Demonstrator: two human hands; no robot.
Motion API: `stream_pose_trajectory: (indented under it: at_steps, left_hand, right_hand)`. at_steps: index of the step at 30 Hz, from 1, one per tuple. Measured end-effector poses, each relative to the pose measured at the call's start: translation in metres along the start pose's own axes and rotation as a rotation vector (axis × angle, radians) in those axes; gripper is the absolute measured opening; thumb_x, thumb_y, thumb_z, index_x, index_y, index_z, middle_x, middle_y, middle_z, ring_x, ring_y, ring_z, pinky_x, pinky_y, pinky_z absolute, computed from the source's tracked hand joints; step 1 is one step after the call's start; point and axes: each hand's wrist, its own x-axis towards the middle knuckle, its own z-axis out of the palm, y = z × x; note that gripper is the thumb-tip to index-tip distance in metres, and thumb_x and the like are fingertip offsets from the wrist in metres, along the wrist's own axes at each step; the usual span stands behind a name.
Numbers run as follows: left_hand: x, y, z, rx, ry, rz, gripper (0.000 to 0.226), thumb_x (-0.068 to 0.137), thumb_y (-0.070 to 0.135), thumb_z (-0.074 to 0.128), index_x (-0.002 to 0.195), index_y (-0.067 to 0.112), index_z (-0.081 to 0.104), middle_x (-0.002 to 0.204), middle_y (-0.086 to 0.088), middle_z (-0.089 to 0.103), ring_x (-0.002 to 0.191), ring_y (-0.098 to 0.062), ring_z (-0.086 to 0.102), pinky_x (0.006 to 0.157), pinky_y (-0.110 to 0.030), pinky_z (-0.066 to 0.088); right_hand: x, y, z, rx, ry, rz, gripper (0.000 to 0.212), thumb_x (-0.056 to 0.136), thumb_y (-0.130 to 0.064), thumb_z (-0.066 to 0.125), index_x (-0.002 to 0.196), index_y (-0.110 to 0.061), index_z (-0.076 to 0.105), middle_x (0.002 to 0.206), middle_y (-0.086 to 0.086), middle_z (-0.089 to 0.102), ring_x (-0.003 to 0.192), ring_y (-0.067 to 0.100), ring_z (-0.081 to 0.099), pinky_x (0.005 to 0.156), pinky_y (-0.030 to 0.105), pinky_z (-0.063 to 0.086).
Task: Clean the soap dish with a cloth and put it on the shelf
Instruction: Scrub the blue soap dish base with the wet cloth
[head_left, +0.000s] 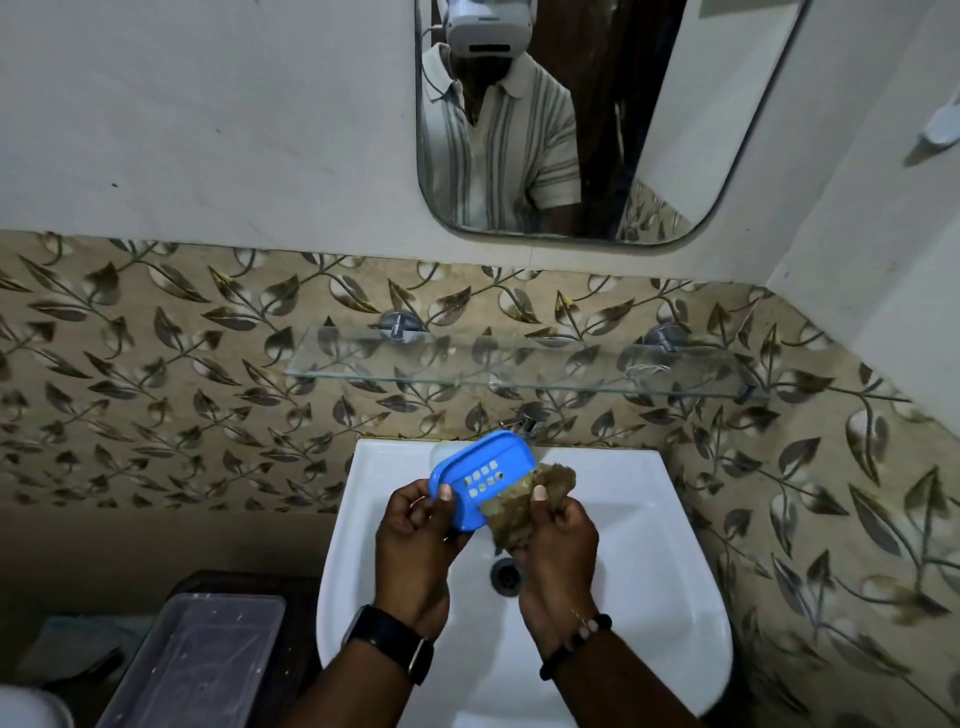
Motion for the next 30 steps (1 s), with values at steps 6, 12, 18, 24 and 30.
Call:
stream_pose_trajectory:
  at_steps: [6,12,18,24,30]
  left_hand:
    - [-0.004,-0.007,0.007,0.000,-0.038,-0.003,0.029,0.095,0.013,0.064,0.121,0.001,0.059,0.110,-0.017,0.077,0.107,-0.033,0.070,0.099,-0.049,0.053]
    - [-0.005,-0.009,0.006,0.154,-0.082,-0.039,0.022,0.093,0.017,0.067,0.113,0.006,0.068,0.094,-0.002,0.078,0.072,-0.001,0.068,0.071,-0.018,0.052]
    - [0.000,0.003,0.009,0.091,0.053,-0.221,0.059,0.085,0.063,0.064,0.106,0.009,0.069,0.109,-0.011,0.071,0.098,-0.030,0.070,0.090,-0.046,0.058]
    - [0.009,0.018,0.008,0.063,-0.083,-0.342,0.044,0.092,0.039,0.066,0.113,0.001,0.073,0.098,-0.019,0.077,0.085,-0.035,0.071,0.093,-0.053,0.054]
    - [0.019,0.020,-0.003,0.101,-0.155,-0.296,0.027,0.098,0.021,0.061,0.111,0.000,0.071,0.103,-0.022,0.077,0.086,-0.033,0.076,0.076,-0.045,0.064]
  right_hand:
    - [-0.015,-0.012,0.000,0.259,-0.164,0.166,0.017,0.101,-0.017,0.058,0.113,-0.009,0.066,0.105,0.014,0.076,0.098,0.029,0.074,0.083,0.047,0.060]
    - [-0.012,-0.024,-0.005,0.149,-0.169,-0.140,0.011,0.093,-0.007,0.068,0.102,-0.002,0.064,0.097,0.014,0.076,0.091,0.027,0.074,0.077,0.038,0.060]
    - [0.002,-0.010,-0.032,-0.628,-0.217,-1.079,0.007,0.092,-0.019,0.058,0.096,-0.024,0.058,0.087,-0.004,0.067,0.080,0.012,0.062,0.070,0.023,0.050]
    - [0.003,0.010,-0.049,-0.889,-0.277,-1.624,0.020,0.094,-0.007,0.055,0.090,-0.006,0.075,0.099,0.011,0.074,0.091,0.029,0.070,0.089,0.038,0.056]
    - [0.009,0.005,-0.059,-0.794,-0.223,-1.308,0.025,0.098,-0.020,0.048,0.097,-0.011,0.071,0.097,0.003,0.070,0.090,0.023,0.064,0.081,0.040,0.054]
